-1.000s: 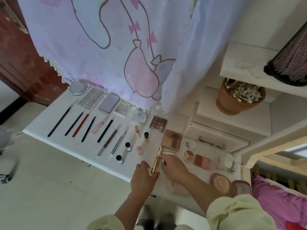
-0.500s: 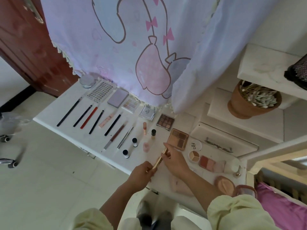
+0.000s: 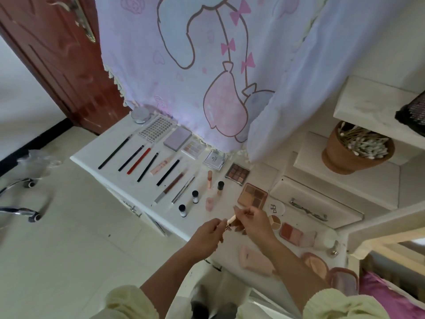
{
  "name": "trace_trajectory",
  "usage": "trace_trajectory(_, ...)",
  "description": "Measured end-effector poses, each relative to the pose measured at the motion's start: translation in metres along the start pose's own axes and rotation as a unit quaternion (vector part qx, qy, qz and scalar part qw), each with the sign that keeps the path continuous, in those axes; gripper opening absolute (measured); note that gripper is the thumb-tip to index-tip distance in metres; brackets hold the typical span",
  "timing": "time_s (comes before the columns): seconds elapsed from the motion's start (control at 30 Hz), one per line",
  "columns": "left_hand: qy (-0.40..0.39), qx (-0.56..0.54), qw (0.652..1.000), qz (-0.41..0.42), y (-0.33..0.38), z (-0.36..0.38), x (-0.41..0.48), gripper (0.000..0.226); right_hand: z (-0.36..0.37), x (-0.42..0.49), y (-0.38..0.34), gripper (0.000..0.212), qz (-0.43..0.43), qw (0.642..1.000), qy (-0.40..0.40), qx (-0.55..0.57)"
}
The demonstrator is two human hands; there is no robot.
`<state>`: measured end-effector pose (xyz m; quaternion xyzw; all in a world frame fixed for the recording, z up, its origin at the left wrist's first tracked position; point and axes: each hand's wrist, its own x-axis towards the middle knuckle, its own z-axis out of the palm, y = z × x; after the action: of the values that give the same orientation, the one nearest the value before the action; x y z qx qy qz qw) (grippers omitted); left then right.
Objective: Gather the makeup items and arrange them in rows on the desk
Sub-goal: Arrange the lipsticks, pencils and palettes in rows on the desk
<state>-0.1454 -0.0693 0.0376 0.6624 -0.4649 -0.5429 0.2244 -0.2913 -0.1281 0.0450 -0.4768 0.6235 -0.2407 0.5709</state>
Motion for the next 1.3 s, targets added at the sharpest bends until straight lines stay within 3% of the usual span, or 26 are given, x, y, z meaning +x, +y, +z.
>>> trace_trajectory(0.23, 0.017, 0.013, 1.0, 0.002, 0.019, 0.007, -0.003, 0.054, -0.016, -0.01, -0.015, 0.032, -0.038, 0.999, -0.015, -0.023)
trace_trajectory(0.5, -0.065, -0.149, 0.986, -0.024, 0.038, 0.003, -0.009, 0.054, -0.043, -0.02, -0.027, 0.009, -0.127, 0.987, -0.097, 0.008)
trace_trajectory(0.6, -0.051, -0.105, 0.993, -0.002, 0.04, 0.004, -0.011, 0.055, -0.051, -0.021, -0.032, 0.01, -0.108, 0.987, -0.12, -0.002)
trace_trajectory(0.73, -0.051, -0.059, 0.997, 0.023, 0.042, 0.008, -0.013, 0.056, -0.058, -0.024, -0.035, 0.031, -0.091, 0.988, -0.095, -0.076)
trace_trajectory(0.9, -0.03, -0.033, 0.999, 0.029, 0.041, 0.013, -0.014, 0.057, -0.068, -0.021, -0.032, 0.007, -0.064, 0.982, -0.177, -0.025)
trace_trajectory(1.03, -0.032, -0.046, 0.998, 0.02, 0.04, 0.017, -0.015, 0.057, -0.069, -0.023, -0.027, 0.03, -0.046, 0.985, -0.148, -0.076)
trace_trajectory(1.17, -0.034, -0.053, 0.998, 0.013, 0.042, 0.022, -0.015, 0.057, -0.075, -0.019, -0.023, 0.013, -0.058, 0.984, -0.162, -0.038)
trace_trajectory(1.3, -0.035, -0.044, 0.998, 0.016, 0.043, 0.025, -0.015, 0.056, -0.077, -0.021, -0.021, 0.026, -0.033, 0.986, -0.162, -0.023)
